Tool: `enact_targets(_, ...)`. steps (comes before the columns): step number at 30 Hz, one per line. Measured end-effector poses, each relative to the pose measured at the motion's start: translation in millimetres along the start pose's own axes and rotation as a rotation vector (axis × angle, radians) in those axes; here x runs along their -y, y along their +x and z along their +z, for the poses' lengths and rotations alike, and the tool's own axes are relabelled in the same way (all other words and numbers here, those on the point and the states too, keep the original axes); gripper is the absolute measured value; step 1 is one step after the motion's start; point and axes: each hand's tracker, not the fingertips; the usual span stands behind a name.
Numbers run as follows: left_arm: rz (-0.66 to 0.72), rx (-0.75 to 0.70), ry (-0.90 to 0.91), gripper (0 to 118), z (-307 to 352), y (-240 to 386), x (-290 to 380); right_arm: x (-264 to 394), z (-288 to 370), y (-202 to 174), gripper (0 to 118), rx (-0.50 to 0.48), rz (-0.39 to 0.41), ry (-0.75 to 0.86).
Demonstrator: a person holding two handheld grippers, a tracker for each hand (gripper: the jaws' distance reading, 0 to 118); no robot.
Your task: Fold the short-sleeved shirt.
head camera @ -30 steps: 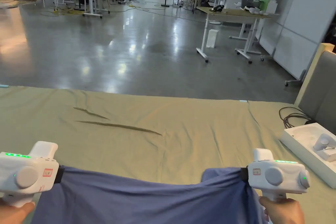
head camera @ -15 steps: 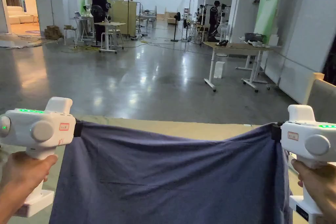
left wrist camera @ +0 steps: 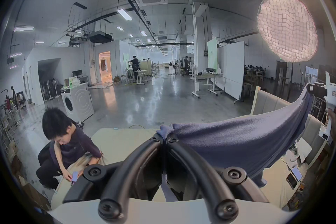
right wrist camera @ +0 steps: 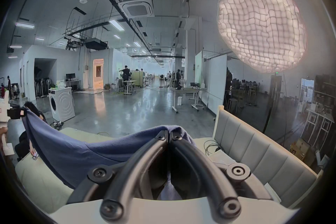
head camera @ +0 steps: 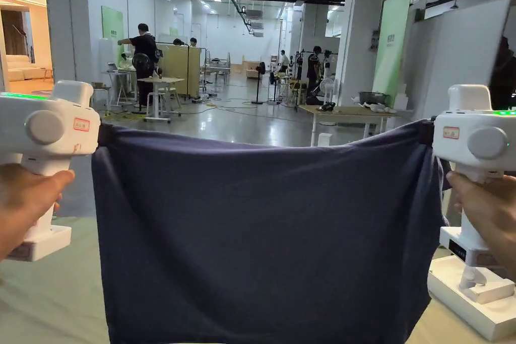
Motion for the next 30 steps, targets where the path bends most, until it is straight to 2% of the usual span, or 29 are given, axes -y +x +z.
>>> enact_targets(9, -0.001, -0.038, 0.013, 3, -62.7, -11.9, -54.8, -45.8, -83.5, -11.8, 0, 0.019, -0.019, 0.01)
enact_targets(18, 0.01, -0.071, 0.019, 3, -132.8, -11.1, -95.0, -73.7, -167.0, -24.5, 0, 0.04, -0.005, 0.024)
enact_targets(25, -0.008, -0.087, 0.052, 3, -145.9, -10.8, -112.8, -81.0, -180.0, -28.6, 0, 0.054, 0.046, 0.075)
enact_targets(30, -0.019, -0.086, 0.044, 3, -136.9, -5.9, -98.7, -65.7, -173.9, -24.5, 0, 0.05, 0.033, 0.071)
